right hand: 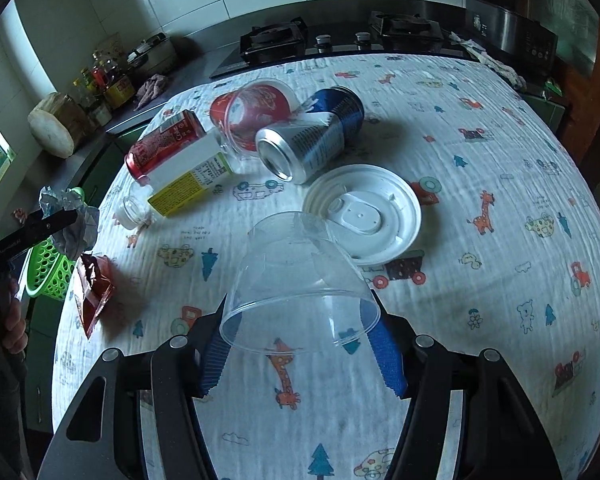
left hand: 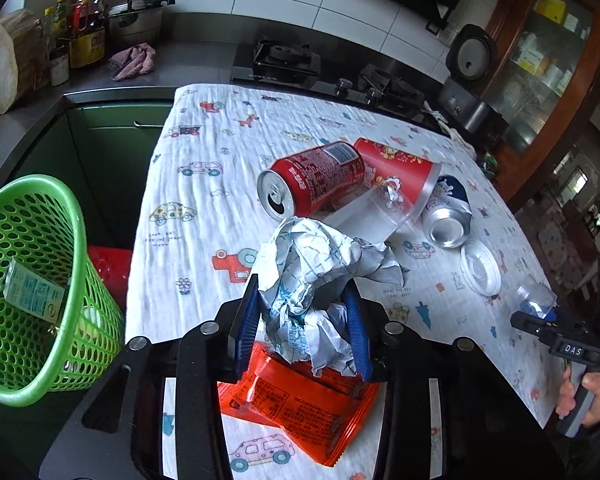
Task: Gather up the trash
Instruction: 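Drop the foil from the left gripper and the clear cup from the right gripper into the basket, then grasp the red snack bag with the left gripper while the right gripper grasps the white lid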
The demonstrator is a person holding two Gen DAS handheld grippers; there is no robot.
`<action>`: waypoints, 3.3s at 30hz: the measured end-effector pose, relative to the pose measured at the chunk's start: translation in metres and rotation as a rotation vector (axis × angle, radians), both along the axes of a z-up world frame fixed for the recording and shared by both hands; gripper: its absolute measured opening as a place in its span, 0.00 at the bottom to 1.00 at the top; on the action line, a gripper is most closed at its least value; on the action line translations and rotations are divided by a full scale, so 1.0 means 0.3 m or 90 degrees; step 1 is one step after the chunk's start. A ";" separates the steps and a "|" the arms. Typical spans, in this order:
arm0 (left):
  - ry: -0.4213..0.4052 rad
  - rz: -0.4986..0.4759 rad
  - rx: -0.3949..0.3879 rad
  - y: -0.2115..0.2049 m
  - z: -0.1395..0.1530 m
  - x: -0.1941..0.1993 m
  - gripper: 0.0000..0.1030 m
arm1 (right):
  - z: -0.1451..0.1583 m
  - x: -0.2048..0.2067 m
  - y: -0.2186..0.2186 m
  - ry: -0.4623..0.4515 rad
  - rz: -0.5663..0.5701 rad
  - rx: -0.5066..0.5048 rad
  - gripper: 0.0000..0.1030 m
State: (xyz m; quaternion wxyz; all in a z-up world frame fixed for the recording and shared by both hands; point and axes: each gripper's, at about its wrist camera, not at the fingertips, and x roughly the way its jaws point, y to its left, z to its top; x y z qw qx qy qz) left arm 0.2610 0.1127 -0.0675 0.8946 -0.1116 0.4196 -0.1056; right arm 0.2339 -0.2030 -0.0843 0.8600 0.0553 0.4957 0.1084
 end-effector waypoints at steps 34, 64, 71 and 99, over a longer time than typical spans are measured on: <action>0.094 0.321 0.060 0.800 -0.160 -0.149 0.74 | 0.186 0.228 0.920 -0.070 0.337 0.019 0.58; 0.070 0.408 0.041 0.917 -0.135 -0.429 0.82 | 0.079 0.257 1.612 -0.056 0.528 0.043 0.77; 0.063 0.398 0.034 0.875 -0.119 -0.421 0.82 | 0.124 0.246 1.427 -0.066 0.478 0.062 0.82; 0.039 0.239 0.033 0.264 -0.034 -0.310 0.91 | 0.007 0.187 0.106 -0.037 0.088 -0.009 0.90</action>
